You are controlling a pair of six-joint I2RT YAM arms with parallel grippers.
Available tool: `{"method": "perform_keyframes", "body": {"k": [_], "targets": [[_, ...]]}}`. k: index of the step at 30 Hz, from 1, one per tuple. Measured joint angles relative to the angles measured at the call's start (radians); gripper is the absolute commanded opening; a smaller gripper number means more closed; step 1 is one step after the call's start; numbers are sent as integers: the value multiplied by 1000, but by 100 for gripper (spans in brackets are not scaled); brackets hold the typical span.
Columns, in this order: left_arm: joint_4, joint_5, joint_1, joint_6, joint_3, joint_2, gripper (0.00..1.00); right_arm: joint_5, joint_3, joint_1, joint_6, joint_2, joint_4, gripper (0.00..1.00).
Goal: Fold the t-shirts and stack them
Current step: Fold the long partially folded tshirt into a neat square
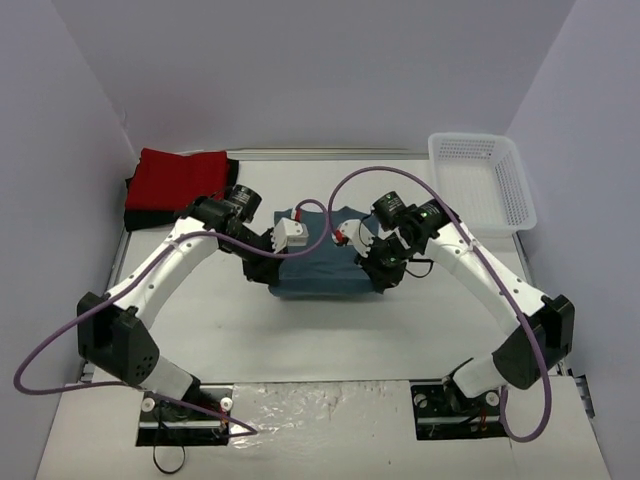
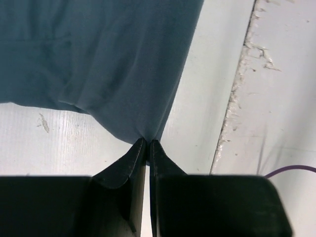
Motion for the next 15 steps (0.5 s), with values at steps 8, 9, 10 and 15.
{"method": "perform_keyframes", "body": {"k": [8,9,10,15], "targets": [[-59,-1,-3,16,5,-54,2,-23,74,2,-34,-6,-58,0],[-58,-12,-3,13,9,-48,2,-23,87,-3,-38,7,-57,0],[-55,-24,-3,7,16,-39,2,-23,98,-9,-42,20,-57,0],[-2,-82,12,-37,64,14,2,-20,181,-64,-68,117,-55,0]]}}
